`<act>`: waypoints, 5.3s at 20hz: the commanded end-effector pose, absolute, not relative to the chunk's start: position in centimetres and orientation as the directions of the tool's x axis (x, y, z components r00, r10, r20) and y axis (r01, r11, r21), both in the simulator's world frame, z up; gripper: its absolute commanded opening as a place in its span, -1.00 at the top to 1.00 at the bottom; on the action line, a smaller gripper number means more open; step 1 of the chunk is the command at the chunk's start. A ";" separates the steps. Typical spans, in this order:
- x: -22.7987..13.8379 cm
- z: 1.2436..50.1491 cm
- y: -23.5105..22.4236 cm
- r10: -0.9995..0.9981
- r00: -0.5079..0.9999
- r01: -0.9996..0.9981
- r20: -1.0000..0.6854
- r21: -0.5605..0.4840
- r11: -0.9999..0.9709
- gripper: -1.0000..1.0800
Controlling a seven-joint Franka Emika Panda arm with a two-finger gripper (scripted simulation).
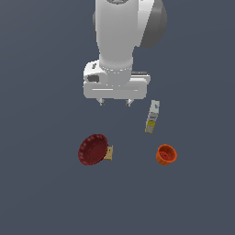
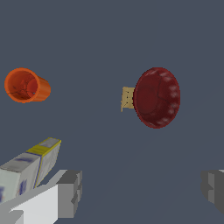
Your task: Pick up a designated object from a clutter of objects.
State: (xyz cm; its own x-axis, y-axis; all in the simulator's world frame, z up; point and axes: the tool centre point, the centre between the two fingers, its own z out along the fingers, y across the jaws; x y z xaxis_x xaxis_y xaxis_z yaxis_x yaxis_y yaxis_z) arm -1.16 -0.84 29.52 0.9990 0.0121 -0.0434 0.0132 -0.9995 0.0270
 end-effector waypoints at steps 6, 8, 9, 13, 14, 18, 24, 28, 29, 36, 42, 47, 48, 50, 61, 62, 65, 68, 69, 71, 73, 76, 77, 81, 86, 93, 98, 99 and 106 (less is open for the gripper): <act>-0.9 30.1 -1.2 -0.003 0.999 -0.002 -0.032 0.031 -1.000 -0.92; -0.7 30.6 -1.5 -0.013 1.000 -0.012 -0.024 0.034 -0.999 -0.92; -0.7 30.8 -1.7 -0.016 1.000 -0.016 -0.022 0.035 -0.999 -0.92; -0.6 30.9 -1.8 -0.018 1.000 -0.017 -0.020 0.036 -0.999 -0.92; -0.6 30.8 -1.7 -0.018 1.000 -0.017 -0.020 0.036 -0.999 -0.92; -0.8 30.5 -1.0 -0.023 1.000 -0.023 -0.019 0.035 -0.999 -0.92; -1.3 29.2 1.8 -0.042 0.999 -0.041 -0.015 0.030 -0.999 -0.92; -2.1 27.9 4.6 -0.062 0.998 -0.062 -0.011 0.026 -0.998 -0.92; -2.4 27.5 5.4 -0.068 0.998 -0.068 -0.010 0.024 -0.997 -0.92; -5.3 24.3 11.8 -0.120 0.993 -0.120 -0.004 0.013 -0.993 -0.92; -8.1 22.1 16.0 -0.159 0.987 -0.159 -0.001 0.006 -0.987 -0.92; -9.8 20.9 18.1 -0.181 0.983 -0.181 0.000 0.002 -0.983 -0.92; -10.1 20.8 18.4 -0.184 0.983 -0.184 0.000 0.002 -0.983 -0.92; -10.5 20.5 18.8 -0.189 0.982 -0.189 0.000 0.001 -0.982 -0.92; -10.9 19.7 19.2 -0.192 0.981 -0.192 0.000 0.000 -0.981 -0.92; -10.9 19.4 19.2 -0.192 0.981 -0.192 -0.001 0.000 -0.981 -0.92; -11.0 18.3 19.2 -0.193 0.981 -0.193 -0.001 -0.001 -0.981 -0.92; -11.0 16.9 19.3 -0.193 0.981 -0.193 -0.001 -0.001 -0.981 -0.92; -11.0 16.5 19.3 -0.193 0.981 -0.193 -0.001 -0.001 -0.981 -0.92; -11.0 15.9 19.3 -0.194 0.981 -0.194 -0.001 -0.001 -0.981 -0.92; -11.0 15.5 19.3 -0.194 0.981 -0.194 -0.001 -0.001 -0.981 -0.92; -11.0 15.2 19.3 -0.194 0.981 -0.194 -0.001 -0.001 -0.981 -0.92; -11.0 15.2 19.3 -0.194 0.981 -0.194 -0.001 -0.001 -0.981 1.00; -11.0 15.2 19.3 -0.194 0.981 -0.194 -0.001 -0.001 -0.981 1.00; -11.0 15.2 19.3 -0.194 0.981 -0.194 -0.001 -0.001 -0.981 1.00; -10.7 15.8 18.5 -0.194 0.981 -0.194 0.000 -0.002 -0.981 1.00; -10.0 17.0 16.5 -0.194 0.981 -0.194 0.000 -0.002 -0.981 1.00; -9.8 17.4 16.0 -0.194 0.981 -0.194 -0.001 -0.003 -0.981 1.00; -7.7 20.9 10.4 -0.193 0.981 -0.193 -0.001 -0.004 -0.981 1.00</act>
